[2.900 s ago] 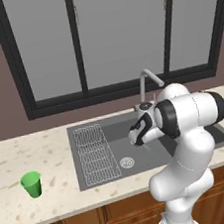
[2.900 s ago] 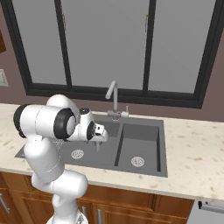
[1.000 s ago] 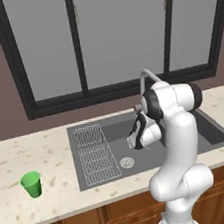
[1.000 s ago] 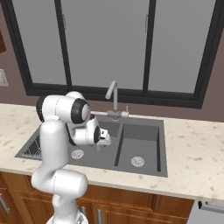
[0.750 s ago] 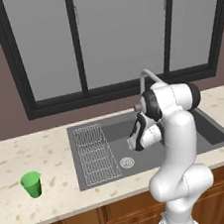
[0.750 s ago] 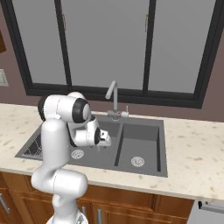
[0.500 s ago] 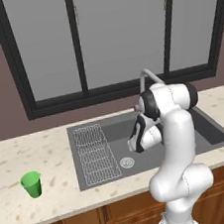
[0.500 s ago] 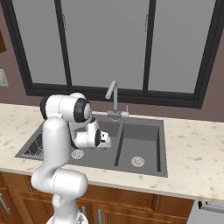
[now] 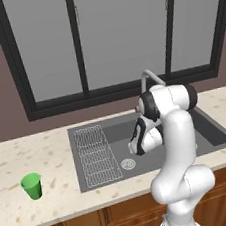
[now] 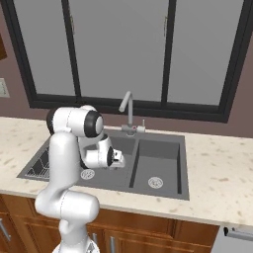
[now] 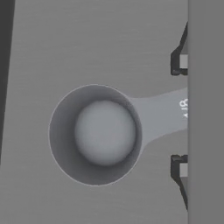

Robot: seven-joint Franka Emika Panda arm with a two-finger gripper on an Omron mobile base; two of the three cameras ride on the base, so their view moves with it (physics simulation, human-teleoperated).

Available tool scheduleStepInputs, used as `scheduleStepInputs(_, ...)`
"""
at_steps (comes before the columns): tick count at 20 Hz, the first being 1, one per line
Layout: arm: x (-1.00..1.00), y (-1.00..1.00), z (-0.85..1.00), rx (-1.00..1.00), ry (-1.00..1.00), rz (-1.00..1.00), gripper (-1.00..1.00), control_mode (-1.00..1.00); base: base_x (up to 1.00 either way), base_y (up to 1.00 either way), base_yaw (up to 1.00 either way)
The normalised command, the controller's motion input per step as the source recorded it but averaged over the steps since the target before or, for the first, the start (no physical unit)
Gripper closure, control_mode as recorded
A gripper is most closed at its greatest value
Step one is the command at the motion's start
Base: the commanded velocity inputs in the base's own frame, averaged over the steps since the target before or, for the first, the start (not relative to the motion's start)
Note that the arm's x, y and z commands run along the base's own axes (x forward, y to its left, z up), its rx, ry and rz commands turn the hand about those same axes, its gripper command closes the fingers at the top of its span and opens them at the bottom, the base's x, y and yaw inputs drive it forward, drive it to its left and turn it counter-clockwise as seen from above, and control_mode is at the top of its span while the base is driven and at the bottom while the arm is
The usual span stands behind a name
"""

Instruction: Move any existing items from the left basin to the right basin for drying. Then move the cup from the counter to the left basin of the sink for washing.

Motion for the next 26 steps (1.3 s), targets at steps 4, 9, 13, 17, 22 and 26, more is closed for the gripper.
scheduleStepInputs(4,0.00,0.00,-0.01,0.00,0.00,0.00,1.00,-1.00,0.00,0.00,0.00)
scheduleStepInputs(9,-0.11,0.01,0.01,0.00,-0.05,0.00,1.00,-1.00,0.00,0.00,0.00)
scheduleStepInputs(13,-0.29,0.00,0.20,0.00,-0.12,0.00,1.00,-1.00,0.00,0.00,0.00)
scheduleStepInputs(17,-0.26,0.00,0.41,0.00,-0.08,0.00,1.00,-1.00,0.00,0.00,0.00)
scheduleStepInputs(22,-0.18,0.00,0.52,0.00,-0.05,0.00,1.00,-1.00,0.00,0.00,0.00)
scheduleStepInputs(26,-0.04,0.01,0.64,0.00,-0.02,-0.01,1.00,-1.00,0.00,0.00,0.00)
